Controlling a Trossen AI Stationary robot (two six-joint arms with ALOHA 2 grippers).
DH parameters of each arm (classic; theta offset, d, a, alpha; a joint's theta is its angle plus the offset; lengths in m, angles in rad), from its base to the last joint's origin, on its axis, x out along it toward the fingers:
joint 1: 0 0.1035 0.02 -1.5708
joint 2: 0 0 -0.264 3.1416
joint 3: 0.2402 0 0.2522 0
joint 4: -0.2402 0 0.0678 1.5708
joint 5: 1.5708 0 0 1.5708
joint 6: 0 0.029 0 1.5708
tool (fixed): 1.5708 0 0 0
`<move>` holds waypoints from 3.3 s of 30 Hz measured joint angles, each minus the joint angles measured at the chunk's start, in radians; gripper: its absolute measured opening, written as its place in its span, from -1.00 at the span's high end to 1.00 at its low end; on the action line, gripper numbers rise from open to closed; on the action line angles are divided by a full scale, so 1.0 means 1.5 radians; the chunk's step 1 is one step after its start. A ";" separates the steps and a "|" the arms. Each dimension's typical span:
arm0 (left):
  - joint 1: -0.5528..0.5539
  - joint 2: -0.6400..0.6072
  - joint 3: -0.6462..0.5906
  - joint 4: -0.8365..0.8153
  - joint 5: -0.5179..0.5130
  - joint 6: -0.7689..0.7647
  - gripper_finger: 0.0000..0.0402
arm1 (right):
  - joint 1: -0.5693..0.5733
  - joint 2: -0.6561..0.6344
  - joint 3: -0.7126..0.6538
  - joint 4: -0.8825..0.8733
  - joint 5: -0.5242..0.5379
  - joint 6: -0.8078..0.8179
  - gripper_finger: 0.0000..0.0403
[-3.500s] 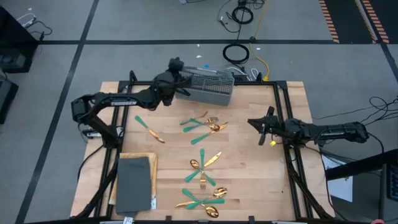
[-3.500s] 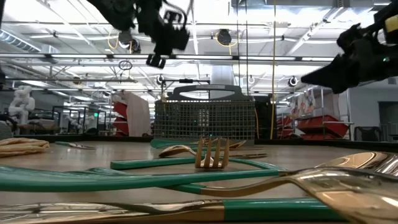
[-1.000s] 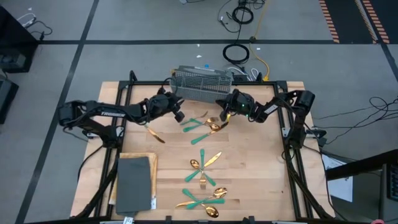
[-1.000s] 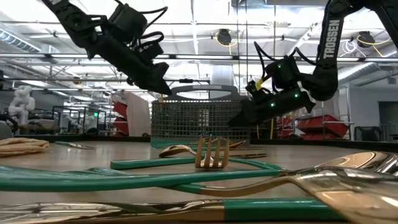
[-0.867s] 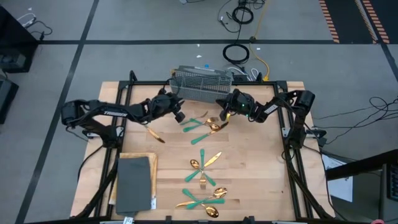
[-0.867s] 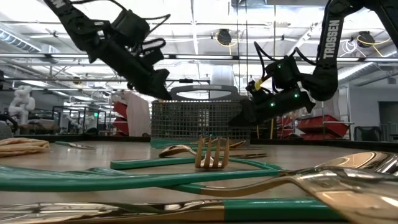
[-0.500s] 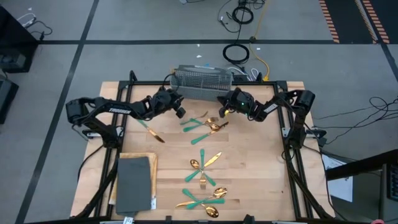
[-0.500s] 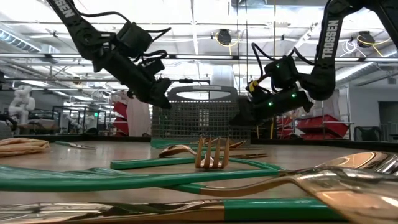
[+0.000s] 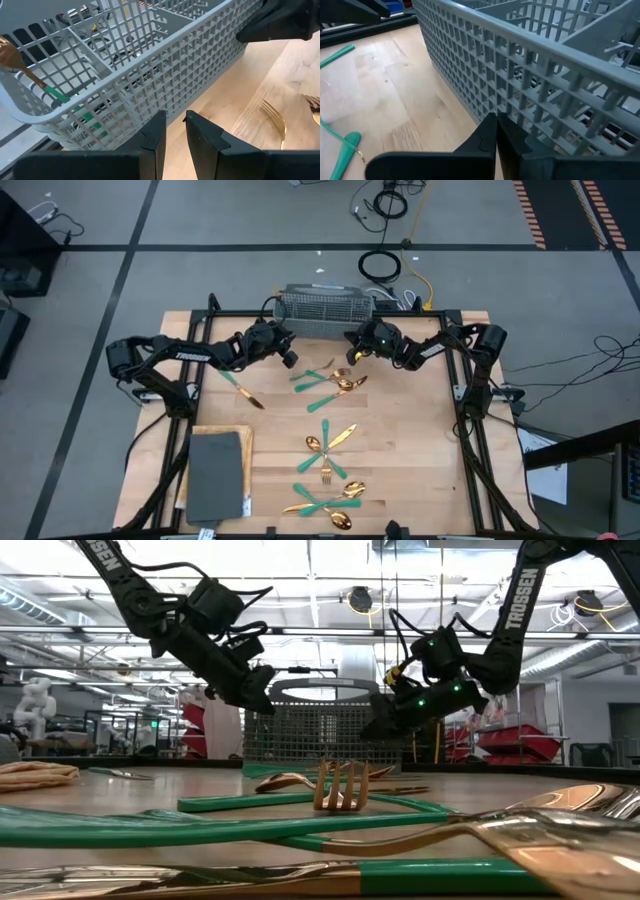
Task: Sort silverware
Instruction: Adjust the gray silverware basket, then put the green fork into the gray silverware basket
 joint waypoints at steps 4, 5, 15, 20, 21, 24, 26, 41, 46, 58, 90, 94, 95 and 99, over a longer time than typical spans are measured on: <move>0.000 0.000 0.000 0.000 0.000 0.000 0.60 | -0.007 0.000 0.000 -0.009 0.017 0.020 1.00; 0.000 0.000 0.000 0.000 0.000 0.000 0.60 | -0.010 0.000 0.000 -0.014 0.021 0.025 1.00; -0.001 0.000 0.000 -0.001 0.024 0.000 0.60 | -0.012 0.000 0.000 -0.025 0.014 0.027 1.00; -0.006 0.000 0.000 -0.001 0.057 -0.015 0.60 | -0.003 0.000 0.000 -0.029 -0.068 0.028 0.97; -0.010 0.000 0.000 -0.001 0.059 -0.015 0.60 | 0.000 -0.001 0.000 -0.032 -0.082 0.028 0.96; -0.030 -0.002 0.000 -0.001 0.074 0.009 0.60 | 0.010 -0.010 0.000 -0.050 -0.124 0.027 0.91; -0.049 -0.003 0.000 0.000 0.076 0.042 0.60 | 0.018 -0.024 0.000 -0.064 -0.160 0.020 0.87; -0.171 -0.011 0.099 -0.236 -0.020 0.148 0.60 | 0.113 -0.257 0.000 -0.413 -0.216 -0.120 0.45; -0.156 -0.006 0.116 -0.240 0.002 0.162 0.60 | 0.131 -0.276 0.000 -0.516 -0.198 -0.137 0.41; -0.125 0.145 0.322 -0.423 0.105 0.215 0.35 | 0.191 -0.277 0.000 -0.622 -0.197 -0.130 0.41; -0.070 0.333 0.388 -0.430 0.196 0.108 0.28 | 0.261 -0.277 0.000 -0.706 -0.198 -0.109 0.41; -0.070 0.336 0.388 -0.428 0.192 0.108 0.45 | 0.262 -0.277 0.000 -0.704 -0.197 -0.111 0.41; -0.070 0.336 0.388 -0.427 0.190 0.108 0.54 | 0.262 -0.277 0.000 -0.705 -0.197 -0.111 0.41; -0.069 0.334 0.388 -0.426 0.186 0.110 0.92 | 0.262 -0.277 0.000 -0.705 -0.197 -0.111 0.41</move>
